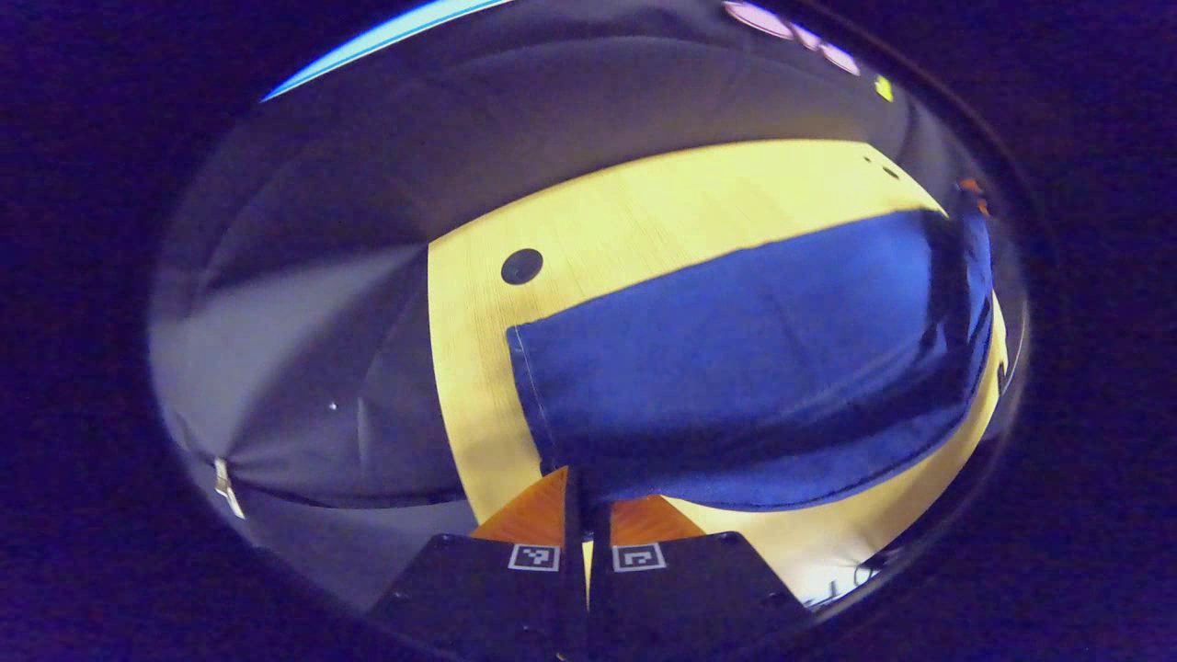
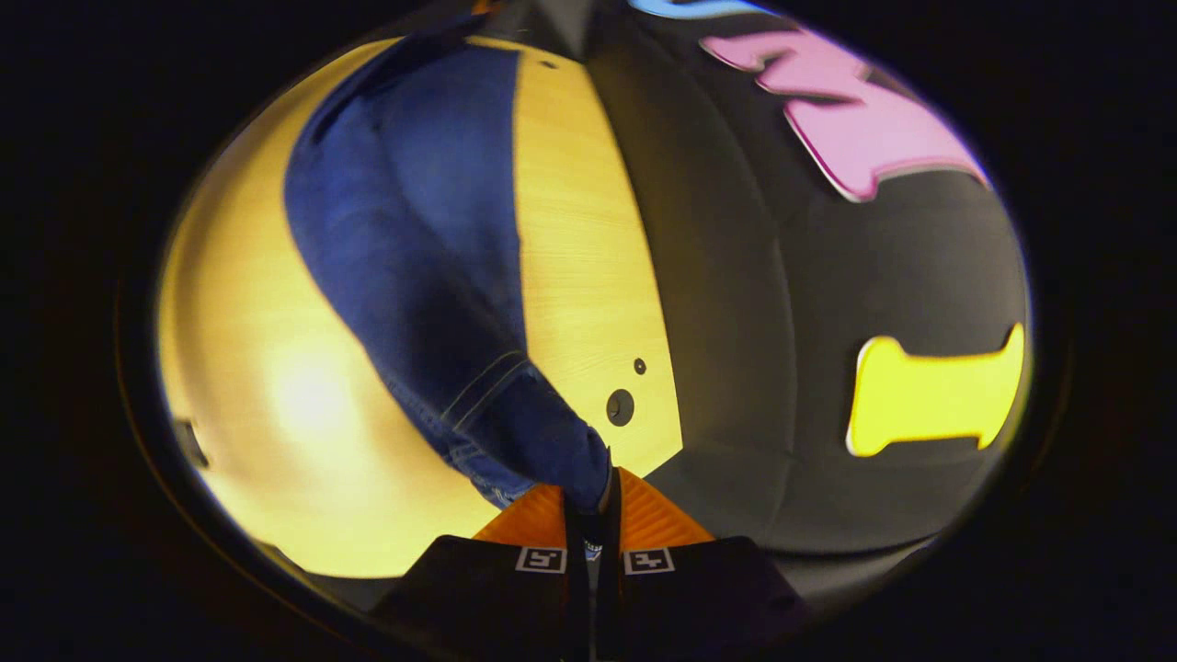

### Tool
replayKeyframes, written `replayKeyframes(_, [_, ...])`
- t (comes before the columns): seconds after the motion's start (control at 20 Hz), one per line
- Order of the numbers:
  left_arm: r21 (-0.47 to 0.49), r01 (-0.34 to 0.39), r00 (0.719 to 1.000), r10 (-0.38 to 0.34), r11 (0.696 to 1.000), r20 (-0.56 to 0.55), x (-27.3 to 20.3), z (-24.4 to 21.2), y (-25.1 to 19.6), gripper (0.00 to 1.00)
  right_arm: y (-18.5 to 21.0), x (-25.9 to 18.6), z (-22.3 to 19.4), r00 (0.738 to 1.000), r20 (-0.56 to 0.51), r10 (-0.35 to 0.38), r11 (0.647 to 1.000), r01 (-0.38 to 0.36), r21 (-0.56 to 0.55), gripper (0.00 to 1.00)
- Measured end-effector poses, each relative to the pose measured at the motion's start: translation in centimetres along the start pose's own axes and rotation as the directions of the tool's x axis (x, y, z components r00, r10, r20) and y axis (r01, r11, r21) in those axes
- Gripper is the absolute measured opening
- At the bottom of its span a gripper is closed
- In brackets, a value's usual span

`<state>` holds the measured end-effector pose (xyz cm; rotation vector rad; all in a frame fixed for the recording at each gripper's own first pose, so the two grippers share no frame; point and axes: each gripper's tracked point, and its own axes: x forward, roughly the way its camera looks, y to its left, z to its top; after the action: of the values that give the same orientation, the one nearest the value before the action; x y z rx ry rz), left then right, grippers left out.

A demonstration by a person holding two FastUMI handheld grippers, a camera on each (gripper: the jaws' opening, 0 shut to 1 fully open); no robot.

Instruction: Grasp the waist and the cuffs of the jeans and fold them to make the two legs overlap; first hold the waist and fold one-third of the jeans toward the cuffs, then hold the cuffs and fold the remaining one-third in the same direction to finish folding.

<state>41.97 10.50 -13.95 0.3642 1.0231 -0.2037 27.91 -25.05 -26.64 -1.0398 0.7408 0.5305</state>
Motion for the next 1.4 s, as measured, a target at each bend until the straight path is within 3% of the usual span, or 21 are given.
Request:
replayKeyframes(0.15, [-0.206,-0.008,1.0,0.005,0.979,-0.019,4.1,3.3,0.3,0.07,-3.0,6.1,-1.3,0.996,-0.087,0.01,0.956,0.015,0.293,0.08])
replayKeyframes(0.2, [-0.274,-0.02,1.0,0.015,0.962,-0.022,5.9,4.2,0.9,0.07,-3.5,7.4,-1.7,0.993,-0.111,0.028,0.922,0.018,0.387,0.07])
replayKeyframes(0.3, [-0.322,-0.045,0.999,0.039,0.946,-0.024,8.8,4.5,1.7,0.08,-4.0,8.2,-1.1,0.989,-0.134,0.064,0.843,0.018,0.537,0.07])
replayKeyframes(0.35, [-0.345,-0.045,0.999,0.043,0.937,-0.014,9.9,4.7,1.9,0.11,-4.7,8.6,-0.6,0.987,-0.149,0.066,0.78,0.042,0.624,0.1])
replayKeyframes(0.5, [-0.384,-0.072,0.996,0.085,0.92,0.017,10.8,5.0,2.5,0.23,-5.3,7.6,0.8,0.98,-0.192,0.055,0.707,0.097,0.701,0.35])
replayKeyframes(0.55, [-0.383,-0.09,0.993,0.112,0.92,0.036,10.2,5.3,2.9,0.28,-5.7,7.3,1.2,0.984,-0.176,0.036,0.691,0.103,0.715,0.58])
replayKeyframes(0.6, [-0.384,-0.101,0.988,0.139,0.918,0.073,9.6,5.7,3.2,0.51,-5.8,6.4,1.5,0.988,-0.152,0.013,0.66,0.106,0.744,0.8])
replayKeyframes(0.65, [-0.376,-0.105,0.98,0.161,0.921,0.119,9.5,6.1,3.3,0.75,-5.9,6.1,1.8,0.991,-0.134,-0.016,0.619,0.115,0.777,0.86])
replayKeyframes(0.7, [-0.372,-0.102,0.968,0.178,0.923,0.178,8.2,7.0,3.3,0.99,-5.7,4.8,2.0,0.993,-0.109,-0.048,0.57,0.117,0.813,1.0])
replayKeyframes(0.8, [-0.357,-0.119,0.927,0.233,0.926,0.294,6.3,8.8,3.1,0.98,-5.3,2.1,2.2,0.989,-0.077,-0.125,0.454,0.126,0.882,0.98])
replayKeyframes(0.85, [-0.351,-0.127,0.91,0.25,0.928,0.33,5.8,8.9,2.8,0.97,-5.1,0.8,1.7,0.983,-0.086,-0.164,0.415,0.147,0.898,0.98])
replayKeyframes(1.05, [-0.352,-0.137,0.831,0.301,0.926,0.467,2.1,10.5,1.1,0.98,-4.5,-2.6,-0.2,0.945,-0.154,-0.289,0.353,0.255,0.9,0.98])
replayKeyframes(1.15, [-0.382,-0.178,0.79,0.363,0.907,0.494,0.2,10.3,0.0,0.98,-3.0,-3.2,-1.1,0.942,-0.172,-0.287,0.276,0.253,0.927,0.97])
replayKeyframes(1.2, [-0.388,-0.164,0.783,0.358,0.907,0.508,-0.2,10.1,-0.9,0.98,-1.9,-2.9,-1.6,0.946,-0.177,-0.271,0.197,0.234,0.952,0.98])
replayKeyframes(1.25, [-0.378,-0.153,0.774,0.349,0.913,0.529,-1.0,10.1,-2.2,0.97,-1.1,-2.3,-1.9,0.95,-0.175,-0.258,0.142,0.216,0.966,0.98])
replayKeyframes(1.3, [-0.364,-0.153,0.766,0.343,0.919,0.544,-1.9,9.8,-3.7,0.98,-0.4,-2.0,-2.5,0.955,-0.177,-0.24,0.1,0.205,0.974,0.98])
replayKeyframes(1.4, [-0.344,-0.157,0.752,0.338,0.926,0.566,-3.5,9.2,-6.7,0.97,-0.1,-0.9,-4.3,0.952,-0.199,-0.231,0.055,0.217,0.975,0.98])
